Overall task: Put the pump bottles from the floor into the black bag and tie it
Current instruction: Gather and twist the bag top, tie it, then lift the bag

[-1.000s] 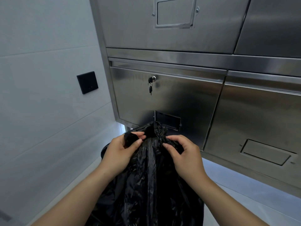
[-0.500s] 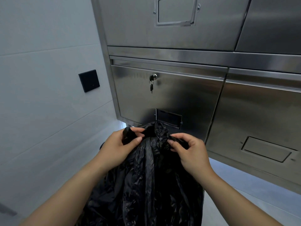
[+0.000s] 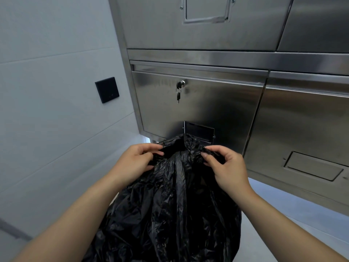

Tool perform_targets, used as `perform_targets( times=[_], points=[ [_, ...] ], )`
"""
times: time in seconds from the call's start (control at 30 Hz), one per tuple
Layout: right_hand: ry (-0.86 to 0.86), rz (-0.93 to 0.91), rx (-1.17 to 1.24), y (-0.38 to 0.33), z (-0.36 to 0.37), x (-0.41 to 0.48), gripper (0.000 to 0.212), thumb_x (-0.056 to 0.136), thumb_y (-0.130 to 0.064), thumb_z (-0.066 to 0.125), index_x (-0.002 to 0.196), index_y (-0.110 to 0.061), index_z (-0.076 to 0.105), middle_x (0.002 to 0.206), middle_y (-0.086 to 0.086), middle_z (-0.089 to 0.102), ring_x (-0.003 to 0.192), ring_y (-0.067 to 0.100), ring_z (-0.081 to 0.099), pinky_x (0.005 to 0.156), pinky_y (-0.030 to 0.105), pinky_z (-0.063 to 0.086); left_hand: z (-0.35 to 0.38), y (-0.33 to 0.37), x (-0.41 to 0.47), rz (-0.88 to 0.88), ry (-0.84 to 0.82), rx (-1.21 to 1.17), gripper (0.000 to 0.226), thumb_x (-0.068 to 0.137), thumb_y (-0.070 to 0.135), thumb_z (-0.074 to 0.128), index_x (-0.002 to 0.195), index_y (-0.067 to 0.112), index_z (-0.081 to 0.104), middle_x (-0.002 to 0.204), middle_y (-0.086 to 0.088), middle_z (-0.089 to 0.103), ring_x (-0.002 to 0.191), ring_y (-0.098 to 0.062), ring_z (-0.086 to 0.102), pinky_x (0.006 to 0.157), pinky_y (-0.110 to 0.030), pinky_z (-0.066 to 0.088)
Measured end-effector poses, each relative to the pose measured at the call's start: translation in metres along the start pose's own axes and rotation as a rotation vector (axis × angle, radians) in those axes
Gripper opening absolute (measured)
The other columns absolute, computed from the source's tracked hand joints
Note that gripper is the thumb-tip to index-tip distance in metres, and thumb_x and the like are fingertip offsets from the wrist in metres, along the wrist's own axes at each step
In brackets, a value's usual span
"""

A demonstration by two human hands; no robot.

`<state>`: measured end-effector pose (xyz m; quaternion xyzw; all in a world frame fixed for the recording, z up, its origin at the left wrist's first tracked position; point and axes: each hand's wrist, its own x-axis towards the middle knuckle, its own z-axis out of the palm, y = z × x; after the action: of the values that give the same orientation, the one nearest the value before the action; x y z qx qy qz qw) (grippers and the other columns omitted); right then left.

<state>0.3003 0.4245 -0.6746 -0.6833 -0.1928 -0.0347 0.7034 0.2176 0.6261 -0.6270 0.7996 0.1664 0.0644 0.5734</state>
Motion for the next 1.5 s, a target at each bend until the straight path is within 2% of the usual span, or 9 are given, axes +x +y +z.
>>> perform_targets(
  times=[0.1,0.2,0.3,0.53,0.83,1.03,1.13,1.37,1.5],
  points=[
    [-0.003,-0.013,-0.003,0.000,0.000,-0.001,0.025,0.079,-0.007,0.071,0.077,-0.032,0.070,0.075,-0.014,0.073,0.072,0.004,0.069,0.071,0.020,0.056,0.002,-0.007,0.001,-0.022,-0.009,0.095,0.043,0.088,-0.002,0.035,0.098,0.021,0.069,0.100,-0.009,0.072,0.096,-0.021,0.063,0.091,-0.041,0.052],
    [0.008,-0.022,-0.009,0.001,-0.001,-0.001,0.022,0.079,-0.008,0.072,0.078,-0.030,0.071,0.076,-0.014,0.073,0.072,0.004,0.069,0.070,0.019,0.056,0.003,-0.014,0.002,0.080,-0.017,0.300,0.023,0.091,0.016,0.053,0.104,0.023,0.071,0.071,0.013,0.068,0.067,-0.003,0.060,0.072,-0.028,0.050],
    [0.025,-0.020,-0.004,0.000,-0.003,0.001,0.023,0.079,-0.007,0.072,0.078,-0.031,0.071,0.075,-0.015,0.072,0.071,0.004,0.069,0.068,0.018,0.056,0.003,-0.016,0.001,0.117,-0.026,0.245,0.018,0.084,0.020,0.068,0.100,0.028,0.072,0.091,0.015,0.073,0.086,0.000,0.067,0.088,-0.020,0.049],
    [0.055,0.172,0.177,-0.001,-0.013,0.003,0.024,0.083,-0.002,0.066,0.072,-0.023,0.071,0.071,-0.003,0.070,0.067,0.003,0.068,0.061,0.013,0.053,-0.004,-0.015,-0.002,0.075,0.090,-0.029,0.014,0.075,0.012,0.076,0.082,0.024,0.075,0.061,0.012,0.071,0.056,0.001,0.063,0.056,-0.009,0.048],
    [0.196,0.230,0.228,-0.004,-0.035,0.002,0.011,0.085,-0.004,0.064,0.082,-0.015,0.067,0.080,0.003,0.063,0.061,0.001,0.065,0.061,0.013,0.052,-0.023,-0.028,0.008,0.131,0.271,-0.016,0.014,0.078,0.009,0.072,0.078,0.023,0.073,0.060,0.016,0.071,0.061,-0.009,0.065,0.066,-0.011,0.054],
    [0.053,0.154,0.210,-0.019,-0.020,0.006,0.016,0.087,-0.012,0.062,0.081,-0.026,0.064,0.095,0.013,0.067,0.083,0.011,0.064,0.065,0.020,0.054,-0.007,-0.014,0.012,0.265,0.192,0.056,0.017,0.084,0.010,0.066,0.075,0.023,0.070,0.076,0.004,0.070,0.065,-0.006,0.067,0.059,-0.010,0.052],
    [-0.013,0.128,0.168,-0.020,-0.012,0.004,0.023,0.089,-0.013,0.059,0.077,-0.032,0.061,0.104,0.015,0.069,0.085,0.011,0.065,0.065,0.025,0.056,-0.004,-0.014,0.013,0.249,0.172,0.140,0.009,0.085,0.014,0.067,0.080,0.022,0.069,0.082,0.001,0.070,0.075,-0.015,0.066,0.074,-0.025,0.055],
    [-0.077,0.153,0.196,-0.016,-0.008,-0.001,0.017,0.093,-0.015,0.052,0.084,-0.029,0.055,0.083,-0.004,0.073,0.080,0.006,0.068,0.058,0.024,0.055,-0.001,-0.020,0.005,0.185,0.147,0.176,0.016,0.075,0.021,0.077,0.071,0.035,0.075,0.074,0.011,0.074,0.066,-0.002,0.067,0.066,-0.011,0.051],
    [-0.209,0.168,0.209,-0.019,-0.012,-0.006,0.013,0.095,-0.011,0.048,0.088,-0.020,0.053,0.067,-0.008,0.067,0.068,0.002,0.064,0.055,0.020,0.052,-0.005,-0.017,0.000,0.137,0.150,0.101,0.019,0.072,0.017,0.079,0.069,0.035,0.076,0.069,0.008,0.074,0.061,-0.005,0.066,0.071,-0.024,0.053]
  ],
)
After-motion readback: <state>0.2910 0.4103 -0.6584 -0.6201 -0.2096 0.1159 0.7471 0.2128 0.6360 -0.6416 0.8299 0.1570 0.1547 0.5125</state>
